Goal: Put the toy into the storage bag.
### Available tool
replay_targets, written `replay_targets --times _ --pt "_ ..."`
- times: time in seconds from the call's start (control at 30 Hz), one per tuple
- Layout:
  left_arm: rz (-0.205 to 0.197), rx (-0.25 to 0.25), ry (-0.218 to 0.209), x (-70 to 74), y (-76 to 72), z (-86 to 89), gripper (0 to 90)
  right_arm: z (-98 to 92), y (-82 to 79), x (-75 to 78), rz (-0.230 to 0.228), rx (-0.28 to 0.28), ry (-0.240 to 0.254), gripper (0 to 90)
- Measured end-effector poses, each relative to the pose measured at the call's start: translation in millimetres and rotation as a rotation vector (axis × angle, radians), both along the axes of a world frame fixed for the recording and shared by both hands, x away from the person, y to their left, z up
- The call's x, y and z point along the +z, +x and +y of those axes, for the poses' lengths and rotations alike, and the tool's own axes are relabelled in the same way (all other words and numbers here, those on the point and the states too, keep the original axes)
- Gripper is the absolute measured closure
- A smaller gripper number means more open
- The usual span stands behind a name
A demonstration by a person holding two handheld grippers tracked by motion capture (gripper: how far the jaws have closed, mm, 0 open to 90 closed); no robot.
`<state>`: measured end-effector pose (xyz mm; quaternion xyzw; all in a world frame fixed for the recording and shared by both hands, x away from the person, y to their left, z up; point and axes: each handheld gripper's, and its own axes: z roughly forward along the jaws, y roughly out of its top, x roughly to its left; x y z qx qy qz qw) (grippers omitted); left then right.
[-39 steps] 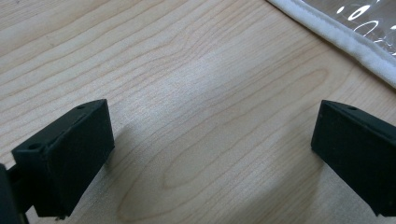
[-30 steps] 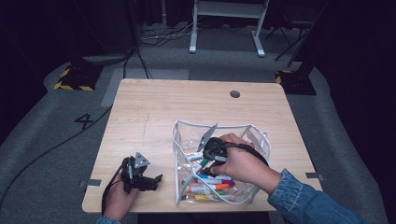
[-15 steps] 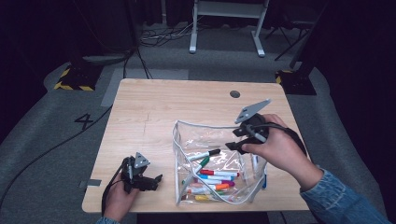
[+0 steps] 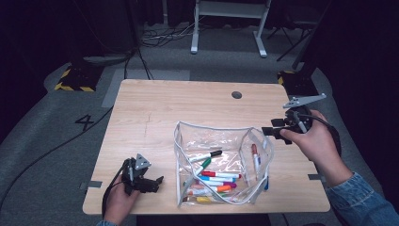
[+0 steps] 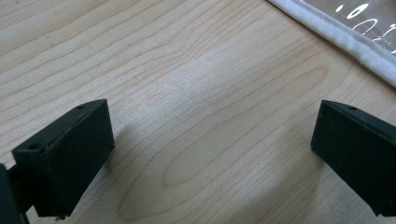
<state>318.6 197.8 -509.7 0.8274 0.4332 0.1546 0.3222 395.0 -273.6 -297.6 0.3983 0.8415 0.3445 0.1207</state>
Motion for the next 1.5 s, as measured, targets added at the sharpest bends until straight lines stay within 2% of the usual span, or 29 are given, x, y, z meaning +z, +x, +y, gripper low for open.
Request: replay_targets --times 0.03,0.1,0.2,0.33,0.5,0.57,0.73,0.83,0.87,0.93,0.97,1.07,1.17,1.3,1.37,1.5 --pt "-0.002 0.001 0.000 -0.1 0.0 -0.1 0.0 -5.1 -0.8 -1.4 -0.020 -0.008 0.007 57.4" --pt "-0.001 0.003 0.000 -0.1 0.0 -0.3 0.0 -13.2 -2.8 -3.9 -0.079 -0.032 -0.057 51.8" --pt "-0.001 0.003 0.000 -0.1 0.0 -0.3 0.0 -23.1 -3.2 -14.7 -0.026 -0.059 -0.010 50.4" --pt "-0.001 0.003 -0.001 -0.1 0.0 -0.4 0.0 -32.4 -0.4 -49.0 0.040 -0.102 -0.065 49.0" --pt "-0.001 0.005 0.000 -0.1 0.0 -0.6 0.0 -37.1 3.8 -104.1 0.152 -0.123 -0.090 48.6" --pt "-0.001 0.006 -0.001 -0.1 0.0 -0.6 0.0 -37.5 4.1 -121.0 0.186 -0.129 -0.102 48.6" --pt "0.000 0.006 -0.001 -0.1 0.0 -0.6 0.0 -37.5 -0.1 -151.2 0.256 -0.124 -0.141 48.6" --pt "-0.001 0.005 -0.001 -0.1 0.0 -0.6 0.0 -38.7 -5.1 -163.9 0.290 -0.125 -0.139 47.7" --pt "-0.001 0.005 -0.001 -0.1 0.0 -0.6 0.0 -39.4 -6.8 -167.9 0.301 -0.131 -0.124 51.0" --pt "-0.001 0.005 -0.001 -0.2 0.0 -0.7 0.0 -41.3 -8.3 -171.8 0.312 -0.132 -0.156 56.4" --pt "0.000 0.005 -0.001 -0.1 -0.1 -0.6 0.0 -42.9 -9.1 -171.8 0.298 -0.148 -0.167 59.7" --pt "0.000 0.005 -0.001 -0.1 -0.1 -0.7 0.0 -50.2 -10.2 -170.2 0.292 -0.194 -0.230 75.8" --pt "-0.001 0.005 -0.001 -0.2 0.0 -0.7 0.0 -59.2 -9.9 -169.7 0.293 -0.242 -0.242 76.9" --pt "-0.001 0.005 -0.001 -0.1 0.0 -0.7 0.0 -66.4 -9.9 -169.3 0.308 -0.261 -0.227 77.0" --pt "-0.001 0.005 -0.001 -0.1 0.0 -0.7 0.0 -68.8 -10.0 -166.4 0.319 -0.263 -0.204 77.0" --pt "-0.001 0.005 -0.001 -0.1 0.0 -0.7 0.0 -69.3 -10.6 -146.1 0.295 -0.237 -0.166 77.0"
